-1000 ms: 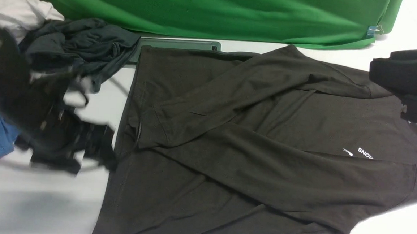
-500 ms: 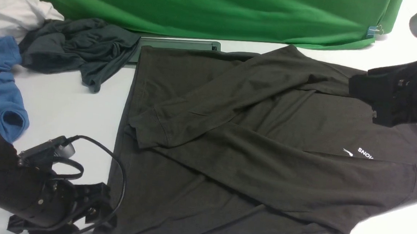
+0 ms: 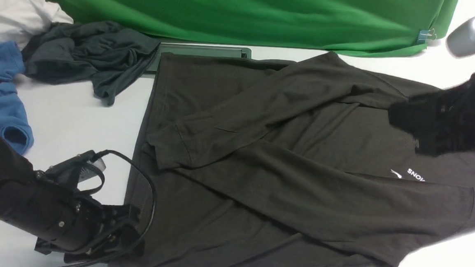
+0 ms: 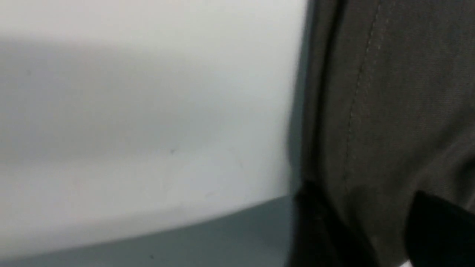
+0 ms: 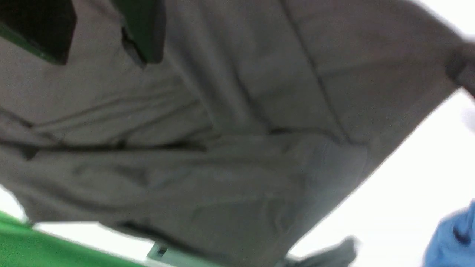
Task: Fold a long-sleeved shirt on a white desktop.
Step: 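Grasp the near edge of the shirt at its hem and shoulder corners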
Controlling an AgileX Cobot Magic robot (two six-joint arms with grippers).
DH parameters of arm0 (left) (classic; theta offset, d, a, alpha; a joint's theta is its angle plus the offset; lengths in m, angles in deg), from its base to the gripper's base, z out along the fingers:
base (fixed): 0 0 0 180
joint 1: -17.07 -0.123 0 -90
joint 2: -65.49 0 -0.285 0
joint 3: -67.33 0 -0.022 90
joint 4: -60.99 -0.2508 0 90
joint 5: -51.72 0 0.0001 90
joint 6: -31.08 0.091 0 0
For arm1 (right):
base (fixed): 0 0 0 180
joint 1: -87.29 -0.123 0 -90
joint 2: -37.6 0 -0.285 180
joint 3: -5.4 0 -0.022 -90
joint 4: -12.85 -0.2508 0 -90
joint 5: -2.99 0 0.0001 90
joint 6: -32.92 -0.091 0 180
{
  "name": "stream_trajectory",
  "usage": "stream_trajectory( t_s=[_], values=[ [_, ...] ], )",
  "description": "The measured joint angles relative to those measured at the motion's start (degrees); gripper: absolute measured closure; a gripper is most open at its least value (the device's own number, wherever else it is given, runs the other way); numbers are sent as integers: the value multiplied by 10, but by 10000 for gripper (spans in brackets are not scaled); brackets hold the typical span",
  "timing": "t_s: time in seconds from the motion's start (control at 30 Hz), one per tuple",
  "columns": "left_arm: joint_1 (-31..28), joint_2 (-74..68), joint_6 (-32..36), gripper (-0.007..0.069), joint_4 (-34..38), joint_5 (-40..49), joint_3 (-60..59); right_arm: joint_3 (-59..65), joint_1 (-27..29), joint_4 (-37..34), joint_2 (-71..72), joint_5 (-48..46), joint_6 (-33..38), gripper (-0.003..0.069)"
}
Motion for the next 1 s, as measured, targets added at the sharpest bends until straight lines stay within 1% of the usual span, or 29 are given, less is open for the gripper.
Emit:
stream_trajectory(
  t_s=[0.07, 0.1, 0.13, 0.2, 0.27, 0.3, 0.33, 0.4, 0.47, 0.5, 0.53, 0.57, 0.77, 1.0],
  values=[
    [0, -5, 11, 417, -1, -5, 1, 4, 0, 18, -5, -33, 2, 397],
    [0, -5, 12, 440, -2, -6, 1, 5, 0, 20, -5, -39, 4, 397],
    [0, -7, 13, 517, -3, -8, 2, 15, 0, 35, -8, -58, 16, 397],
    [0, -8, 14, 584, -4, -9, 2, 41, -5, 71, -11, -78, 44, 397],
    [0, -9, 15, 596, -4, -8, 2, 57, -18, 104, -13, -78, 65, 396],
    [0, -10, 14, 597, -4, -8, 2, 78, -35, 142, -13, -70, 83, 386],
    [0, -10, 14, 596, -4, -8, 2, 78, -38, 149, -13, -69, 86, 386],
    [0, -10, 15, 596, -3, -7, 2, 118, -73, 225, -13, -37, 104, 359],
    [0, -10, 15, 596, -2, -5, 2, 154, -89, 275, -13, -7, 107, 335],
    [0, -10, 15, 596, -2, -5, 2, 158, -92, 279, -14, -3, 107, 333],
    [0, -10, 16, 596, -1, -5, 2, 186, -99, 307, -16, 23, 111, 314],
    [0, -10, 17, 596, -1, -3, 2, 213, -105, 319, -22, 56, 120, 295],
    [0, -10, 22, 596, 1, -1, 2, 239, -110, 331, -62, 119, 128, 256],
    [0, -11, 22, 596, 2, -1, 2, 239, -110, 331, -127, 136, 131, 230]
  ],
)
